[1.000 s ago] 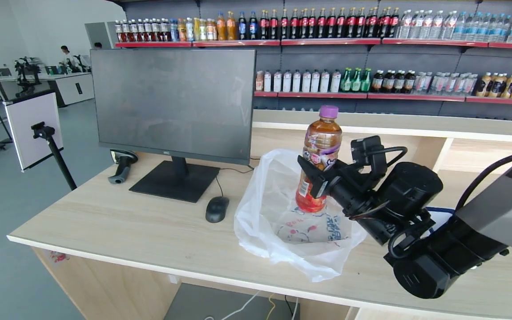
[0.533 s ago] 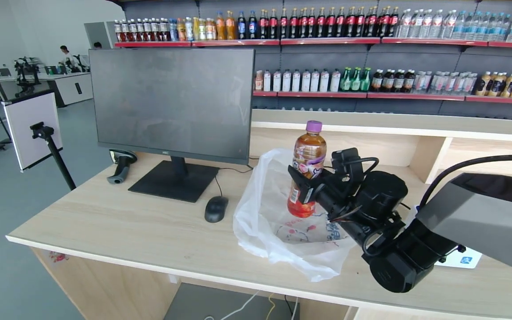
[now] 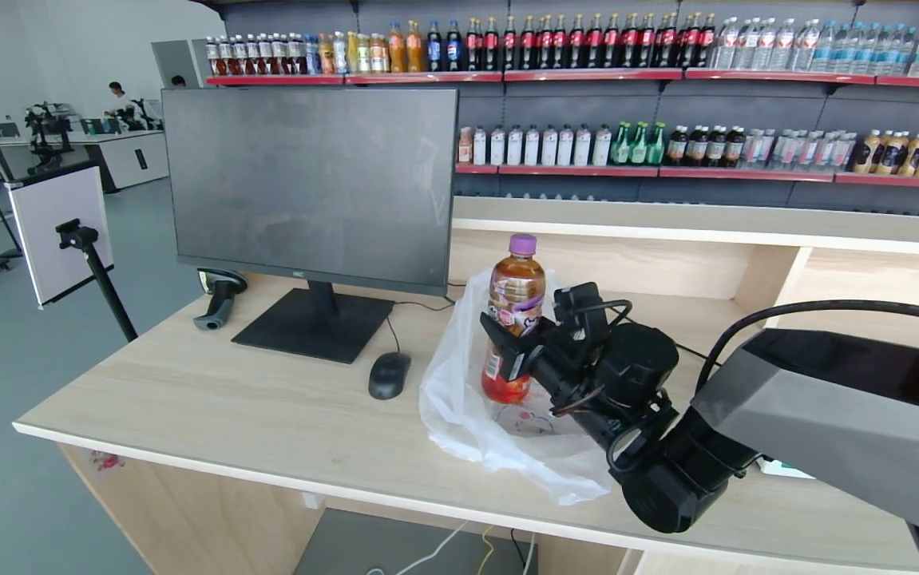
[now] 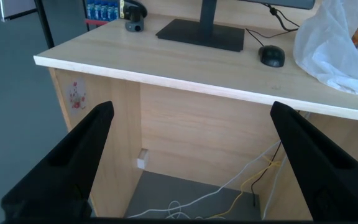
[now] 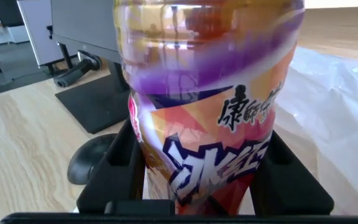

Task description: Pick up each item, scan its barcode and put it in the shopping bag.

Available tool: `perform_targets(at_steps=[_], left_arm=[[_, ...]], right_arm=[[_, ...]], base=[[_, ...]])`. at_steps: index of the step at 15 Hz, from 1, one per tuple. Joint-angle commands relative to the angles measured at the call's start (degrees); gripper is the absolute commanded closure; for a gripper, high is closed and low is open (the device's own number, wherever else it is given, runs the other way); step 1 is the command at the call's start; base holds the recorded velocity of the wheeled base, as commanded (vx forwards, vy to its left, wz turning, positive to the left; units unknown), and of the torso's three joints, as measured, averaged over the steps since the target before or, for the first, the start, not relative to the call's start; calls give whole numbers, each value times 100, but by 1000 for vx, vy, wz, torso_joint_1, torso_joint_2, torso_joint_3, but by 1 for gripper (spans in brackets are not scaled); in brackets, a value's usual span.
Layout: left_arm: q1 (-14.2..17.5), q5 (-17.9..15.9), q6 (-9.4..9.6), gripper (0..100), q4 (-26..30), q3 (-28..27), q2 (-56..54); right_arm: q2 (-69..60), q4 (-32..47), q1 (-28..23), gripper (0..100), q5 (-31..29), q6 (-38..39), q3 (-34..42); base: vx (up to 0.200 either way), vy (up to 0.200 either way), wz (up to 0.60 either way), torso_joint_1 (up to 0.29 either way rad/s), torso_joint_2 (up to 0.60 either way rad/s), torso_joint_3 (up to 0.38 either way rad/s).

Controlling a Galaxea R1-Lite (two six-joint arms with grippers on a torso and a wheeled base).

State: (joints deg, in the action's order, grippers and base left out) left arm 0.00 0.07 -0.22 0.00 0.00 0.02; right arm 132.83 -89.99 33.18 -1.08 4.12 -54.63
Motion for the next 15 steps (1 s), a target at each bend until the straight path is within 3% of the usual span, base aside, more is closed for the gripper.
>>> perform_targets(at_steps=[1, 15], left_arm=[[0, 1, -4, 0, 0, 0, -2], [0, 1, 4, 0, 0, 0, -2]], right_arm=[[191, -1, 30, 100, -6, -8, -110], [446, -1, 30, 100, -6, -25, -233]], base=[[0, 0, 0, 0, 0, 0], [0, 0, 0, 0, 0, 0]])
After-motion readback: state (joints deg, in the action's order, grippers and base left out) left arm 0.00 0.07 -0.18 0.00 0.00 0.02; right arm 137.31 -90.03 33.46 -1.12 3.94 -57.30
